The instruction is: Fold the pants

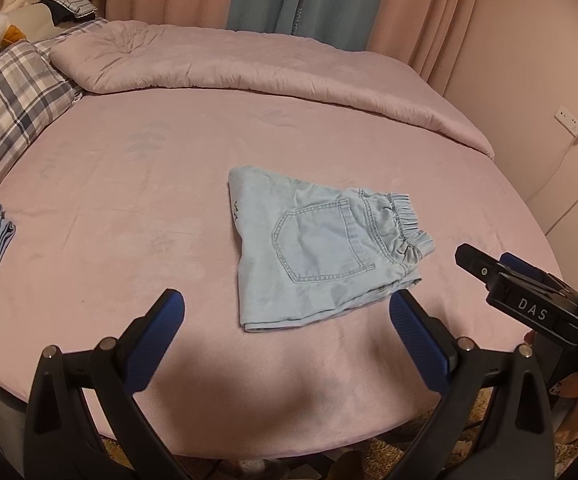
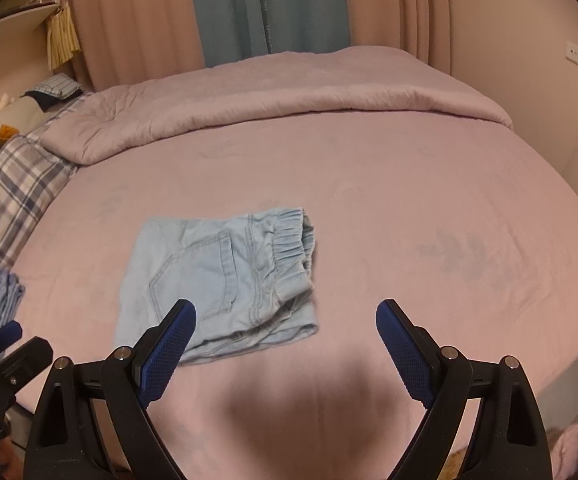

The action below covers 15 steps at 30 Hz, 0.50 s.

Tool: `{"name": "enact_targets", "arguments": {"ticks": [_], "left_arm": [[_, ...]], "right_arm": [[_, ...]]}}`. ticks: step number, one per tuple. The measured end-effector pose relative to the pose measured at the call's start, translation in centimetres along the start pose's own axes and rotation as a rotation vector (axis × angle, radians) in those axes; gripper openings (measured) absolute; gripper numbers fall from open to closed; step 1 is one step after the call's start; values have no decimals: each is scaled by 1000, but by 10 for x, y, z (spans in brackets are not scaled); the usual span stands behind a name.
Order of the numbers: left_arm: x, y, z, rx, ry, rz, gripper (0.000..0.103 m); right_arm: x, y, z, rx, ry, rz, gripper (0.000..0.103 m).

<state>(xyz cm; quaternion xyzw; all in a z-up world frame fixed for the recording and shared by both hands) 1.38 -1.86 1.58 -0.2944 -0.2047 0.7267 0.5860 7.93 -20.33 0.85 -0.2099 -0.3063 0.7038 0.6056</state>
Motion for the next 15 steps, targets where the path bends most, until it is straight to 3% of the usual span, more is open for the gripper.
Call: {"name": "enact_targets", "arguments": {"ticks": [15], "left_arm": [[-3, 2, 0, 1, -12, 7, 102]], "right_arm": [[2, 1, 0, 3, 5, -1, 91]]}}
Point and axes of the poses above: each gripper's, at about its wrist camera, not at the fingertips, and z roughly against the way its jaws point, x to its left, y to its underside, the point moved 2 cm from there along -z, roughly the way its jaws point, and after that the axes turned 2 degrees about x, right-handed, at the moved point
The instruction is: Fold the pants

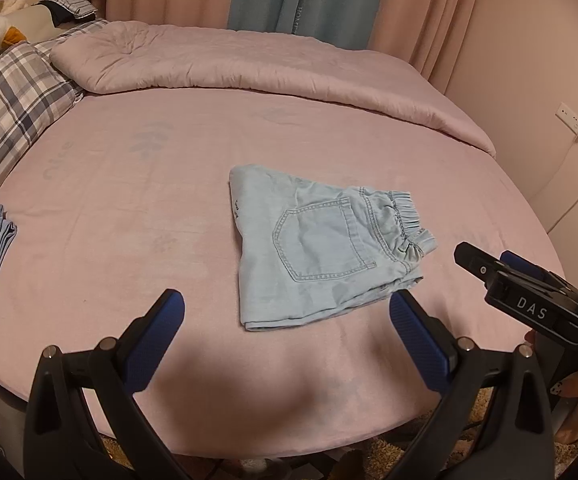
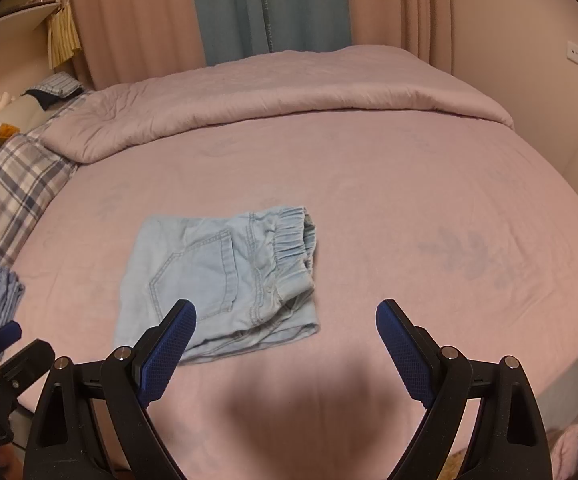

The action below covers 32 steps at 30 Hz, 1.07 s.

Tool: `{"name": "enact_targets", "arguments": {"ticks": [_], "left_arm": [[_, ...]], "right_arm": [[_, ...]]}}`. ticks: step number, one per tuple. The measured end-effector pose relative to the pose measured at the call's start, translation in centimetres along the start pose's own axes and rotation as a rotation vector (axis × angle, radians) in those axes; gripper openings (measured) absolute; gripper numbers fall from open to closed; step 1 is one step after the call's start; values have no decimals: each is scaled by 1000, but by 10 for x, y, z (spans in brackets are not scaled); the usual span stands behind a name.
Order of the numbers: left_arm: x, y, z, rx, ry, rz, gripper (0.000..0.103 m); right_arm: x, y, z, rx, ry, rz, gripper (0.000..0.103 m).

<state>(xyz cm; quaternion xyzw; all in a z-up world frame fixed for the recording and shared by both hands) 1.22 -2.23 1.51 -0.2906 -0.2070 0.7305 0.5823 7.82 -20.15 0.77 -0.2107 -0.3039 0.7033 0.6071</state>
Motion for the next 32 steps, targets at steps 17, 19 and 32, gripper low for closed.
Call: {"name": "enact_targets", "arguments": {"ticks": [17, 19, 32], "left_arm": [[1, 0, 1, -8, 2, 8, 102], [1, 0, 2, -9, 6, 7, 102], [0, -2, 2, -14, 3, 3, 102]], "right_arm": [[0, -1, 1, -3, 3, 13, 91], [1, -1, 1, -4, 5, 12, 91], [0, -1, 0, -2, 6, 12, 91]]}}
Point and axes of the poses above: each gripper's, at about its wrist camera, not at the fingertips, and z roughly against the way its jaws point, x to its left, y to its underside, the point moved 2 cm from there along -z, roughly the way its jaws point, and after that the axes turned 2 degrees about x, right-handed, at the moved point
